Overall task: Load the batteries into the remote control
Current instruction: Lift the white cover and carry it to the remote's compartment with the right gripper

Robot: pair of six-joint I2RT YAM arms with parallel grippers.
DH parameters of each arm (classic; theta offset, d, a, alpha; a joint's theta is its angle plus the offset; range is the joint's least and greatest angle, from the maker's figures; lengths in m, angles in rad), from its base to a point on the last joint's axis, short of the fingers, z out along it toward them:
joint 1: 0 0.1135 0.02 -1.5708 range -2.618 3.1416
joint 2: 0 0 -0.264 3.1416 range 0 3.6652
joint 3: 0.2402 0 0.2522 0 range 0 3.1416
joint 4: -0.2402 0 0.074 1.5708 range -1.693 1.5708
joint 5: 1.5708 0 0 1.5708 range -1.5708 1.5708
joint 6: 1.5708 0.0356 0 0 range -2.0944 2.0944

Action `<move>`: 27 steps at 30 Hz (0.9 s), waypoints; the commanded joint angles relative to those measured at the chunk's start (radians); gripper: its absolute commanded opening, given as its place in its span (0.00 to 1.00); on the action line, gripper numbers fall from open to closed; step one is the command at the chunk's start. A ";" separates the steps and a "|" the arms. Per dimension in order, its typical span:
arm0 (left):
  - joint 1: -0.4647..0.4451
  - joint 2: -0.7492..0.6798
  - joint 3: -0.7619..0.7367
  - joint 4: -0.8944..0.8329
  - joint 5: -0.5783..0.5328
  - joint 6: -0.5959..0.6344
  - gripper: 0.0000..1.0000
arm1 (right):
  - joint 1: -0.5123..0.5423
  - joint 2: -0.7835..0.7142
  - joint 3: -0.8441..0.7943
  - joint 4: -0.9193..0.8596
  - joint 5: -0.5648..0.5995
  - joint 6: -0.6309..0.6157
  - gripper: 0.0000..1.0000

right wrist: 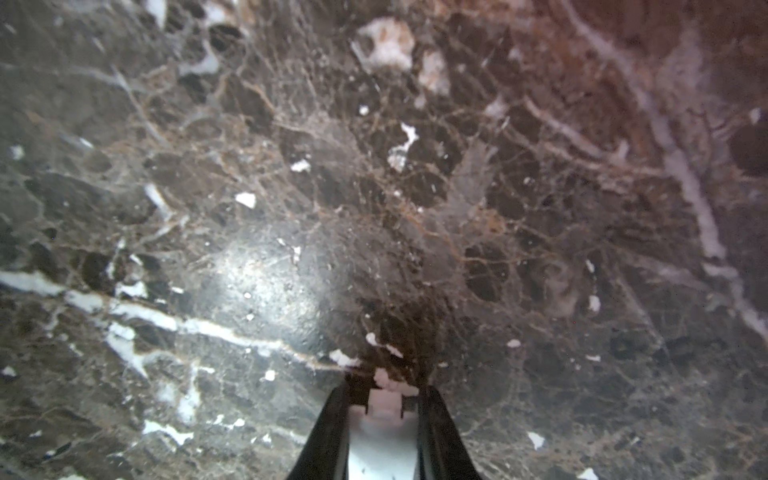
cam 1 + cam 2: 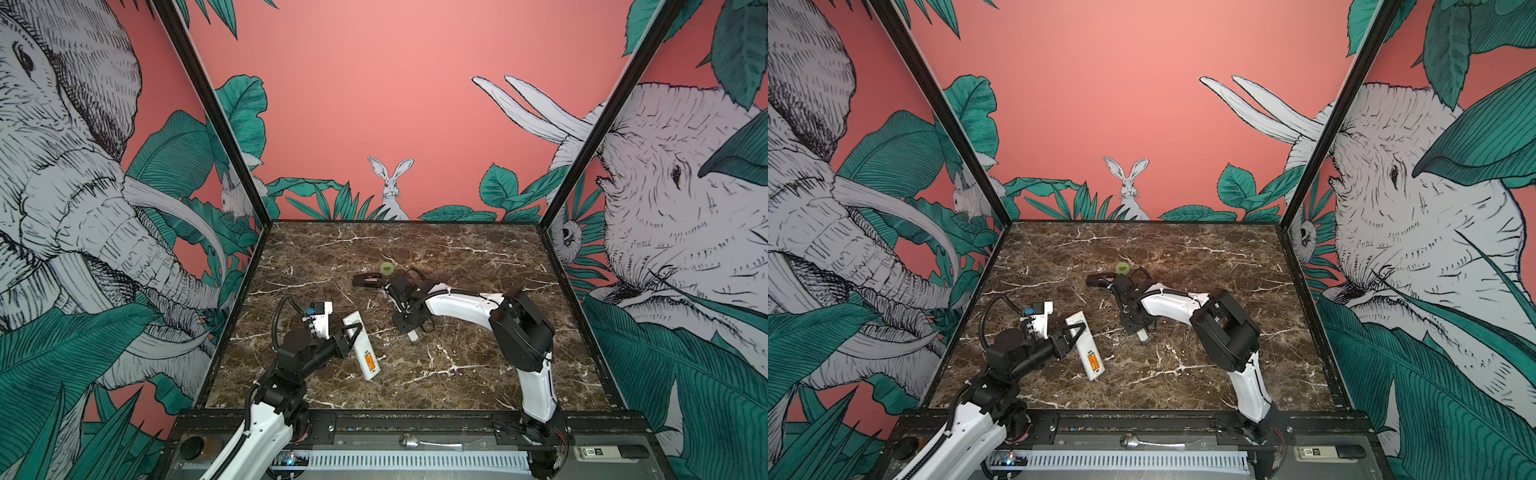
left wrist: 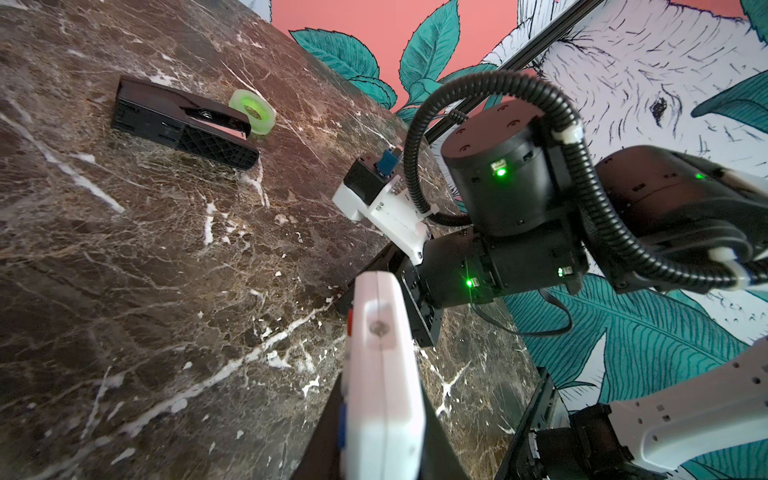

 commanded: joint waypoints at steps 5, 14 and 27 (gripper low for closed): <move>0.007 -0.004 -0.005 0.025 -0.009 -0.029 0.00 | 0.042 -0.133 -0.050 0.058 0.019 -0.017 0.16; 0.008 0.014 0.002 0.069 -0.026 -0.061 0.00 | 0.090 -0.298 -0.153 0.170 0.058 -0.004 0.16; 0.007 0.044 0.023 0.110 -0.030 -0.109 0.00 | 0.152 -0.506 -0.336 0.440 0.072 0.021 0.15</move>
